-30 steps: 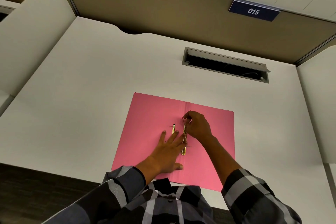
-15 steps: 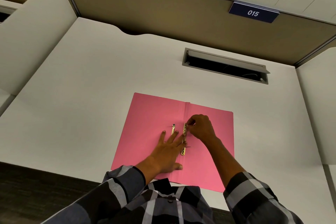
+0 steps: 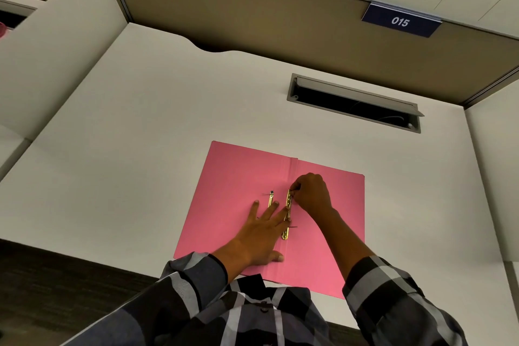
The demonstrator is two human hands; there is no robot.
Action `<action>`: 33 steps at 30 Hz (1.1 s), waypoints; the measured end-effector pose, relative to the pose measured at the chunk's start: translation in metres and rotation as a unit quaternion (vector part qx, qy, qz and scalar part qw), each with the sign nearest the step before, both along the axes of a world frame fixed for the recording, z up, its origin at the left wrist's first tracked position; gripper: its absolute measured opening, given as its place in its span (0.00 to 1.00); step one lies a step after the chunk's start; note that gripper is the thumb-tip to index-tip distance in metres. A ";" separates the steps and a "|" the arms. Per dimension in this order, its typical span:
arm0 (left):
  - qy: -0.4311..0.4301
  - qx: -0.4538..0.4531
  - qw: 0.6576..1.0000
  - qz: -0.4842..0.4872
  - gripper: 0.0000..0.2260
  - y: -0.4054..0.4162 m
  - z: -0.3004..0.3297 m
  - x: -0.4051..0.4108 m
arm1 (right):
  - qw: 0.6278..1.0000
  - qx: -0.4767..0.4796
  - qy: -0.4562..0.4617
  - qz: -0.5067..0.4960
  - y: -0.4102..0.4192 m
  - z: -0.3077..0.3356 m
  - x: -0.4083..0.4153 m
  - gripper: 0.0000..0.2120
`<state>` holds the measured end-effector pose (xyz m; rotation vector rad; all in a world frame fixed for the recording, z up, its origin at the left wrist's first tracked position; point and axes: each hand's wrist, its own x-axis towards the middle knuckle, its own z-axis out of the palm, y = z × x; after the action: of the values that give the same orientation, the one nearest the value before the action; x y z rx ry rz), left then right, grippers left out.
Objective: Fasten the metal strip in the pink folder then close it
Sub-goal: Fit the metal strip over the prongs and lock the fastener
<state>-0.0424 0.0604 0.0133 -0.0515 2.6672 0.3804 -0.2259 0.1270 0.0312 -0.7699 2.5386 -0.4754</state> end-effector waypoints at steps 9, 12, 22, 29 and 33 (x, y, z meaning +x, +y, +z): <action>-0.002 -0.006 1.000 -0.005 0.45 0.000 -0.001 0.000 | 0.997 0.019 0.024 0.068 -0.003 0.000 -0.001 0.07; -0.001 -0.008 1.000 -0.005 0.44 -0.001 -0.003 0.000 | 0.991 0.035 0.041 0.120 -0.003 0.003 -0.003 0.08; -0.002 -0.014 1.000 -0.007 0.44 0.000 -0.004 -0.001 | 0.967 0.075 0.078 0.231 -0.011 0.004 -0.009 0.08; -0.004 -0.011 1.000 -0.004 0.44 0.000 -0.001 0.000 | 0.968 0.062 0.058 0.236 -0.010 0.003 -0.020 0.09; -0.007 -0.011 1.000 -0.004 0.44 0.001 0.000 0.000 | 0.971 0.047 0.050 0.228 -0.005 0.002 -0.022 0.09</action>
<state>-0.0424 0.0616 0.0134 -0.0497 2.6574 0.3467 -0.2480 0.1222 0.0329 -1.3224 2.3420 -0.1649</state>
